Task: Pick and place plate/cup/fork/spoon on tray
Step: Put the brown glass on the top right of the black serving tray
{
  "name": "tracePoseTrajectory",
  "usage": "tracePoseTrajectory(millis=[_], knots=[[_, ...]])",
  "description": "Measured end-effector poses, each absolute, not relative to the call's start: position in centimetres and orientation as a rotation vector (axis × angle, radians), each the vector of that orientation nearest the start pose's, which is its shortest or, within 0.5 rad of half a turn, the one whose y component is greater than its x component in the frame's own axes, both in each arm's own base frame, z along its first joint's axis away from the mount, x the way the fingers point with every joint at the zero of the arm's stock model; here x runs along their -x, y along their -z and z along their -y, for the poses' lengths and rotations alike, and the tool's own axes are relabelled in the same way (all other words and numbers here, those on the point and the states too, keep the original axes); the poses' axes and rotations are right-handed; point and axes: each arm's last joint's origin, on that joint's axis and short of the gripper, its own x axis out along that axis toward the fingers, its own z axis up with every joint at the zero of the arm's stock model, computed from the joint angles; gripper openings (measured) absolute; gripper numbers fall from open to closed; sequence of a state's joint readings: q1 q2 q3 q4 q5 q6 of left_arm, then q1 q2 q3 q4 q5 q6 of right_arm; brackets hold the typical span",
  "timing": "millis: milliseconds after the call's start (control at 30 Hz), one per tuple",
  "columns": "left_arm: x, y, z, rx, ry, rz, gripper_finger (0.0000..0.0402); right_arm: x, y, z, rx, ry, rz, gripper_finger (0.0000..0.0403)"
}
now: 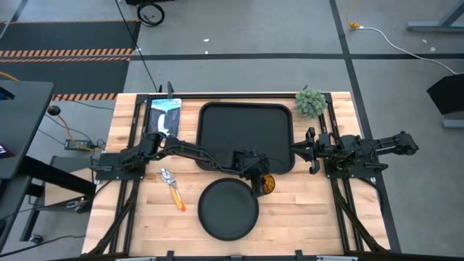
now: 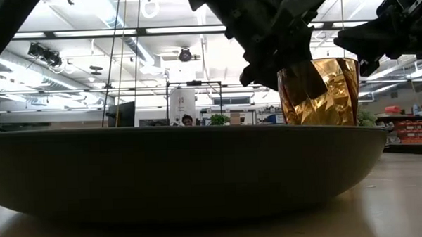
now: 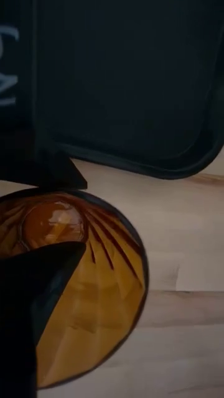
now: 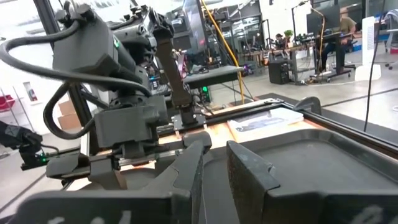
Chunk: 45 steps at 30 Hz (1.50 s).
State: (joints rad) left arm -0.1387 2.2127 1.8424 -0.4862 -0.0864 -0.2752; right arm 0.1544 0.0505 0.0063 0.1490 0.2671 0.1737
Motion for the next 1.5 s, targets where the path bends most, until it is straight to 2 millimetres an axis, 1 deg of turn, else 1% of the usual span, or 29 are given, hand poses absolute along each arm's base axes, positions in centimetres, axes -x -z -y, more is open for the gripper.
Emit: tracePoseTrajectory(millis=[367,700,800,1033,1267,1367,1500], knots=[[-48.8,-21.0,6.0,0.133,-0.062,-0.845,0.0113,-9.9,-17.6,-0.8,-0.195,0.103,0.112,0.0078],[-48.9,-21.1,5.8,0.120,-0.059,-0.844,0.0036,-9.9,-17.6,-0.8,-0.195,0.103,0.112,0.0078],[-48.9,-21.1,5.5,0.129,-0.054,-0.846,0.0020,-9.9,-17.6,-0.8,-0.195,0.104,0.112,0.0078],[-48.9,-21.0,3.7,0.213,0.023,-0.879,0.0023,-9.9,-17.6,-0.8,-0.195,0.104,0.112,0.0078],[-48.9,-20.9,0.6,0.291,0.030,-0.893,0.0021,-9.9,-17.6,-0.8,-0.195,0.103,0.112,0.0078],[-48.8,-21.6,-0.2,0.326,0.062,-0.882,0.0023,-9.9,-17.6,-0.8,-0.195,0.104,0.112,0.0078],[-48.3,-23.2,-0.9,0.321,0.087,-0.852,0.0023,-9.9,-17.6,-0.8,-0.195,0.103,0.112,0.0078]])
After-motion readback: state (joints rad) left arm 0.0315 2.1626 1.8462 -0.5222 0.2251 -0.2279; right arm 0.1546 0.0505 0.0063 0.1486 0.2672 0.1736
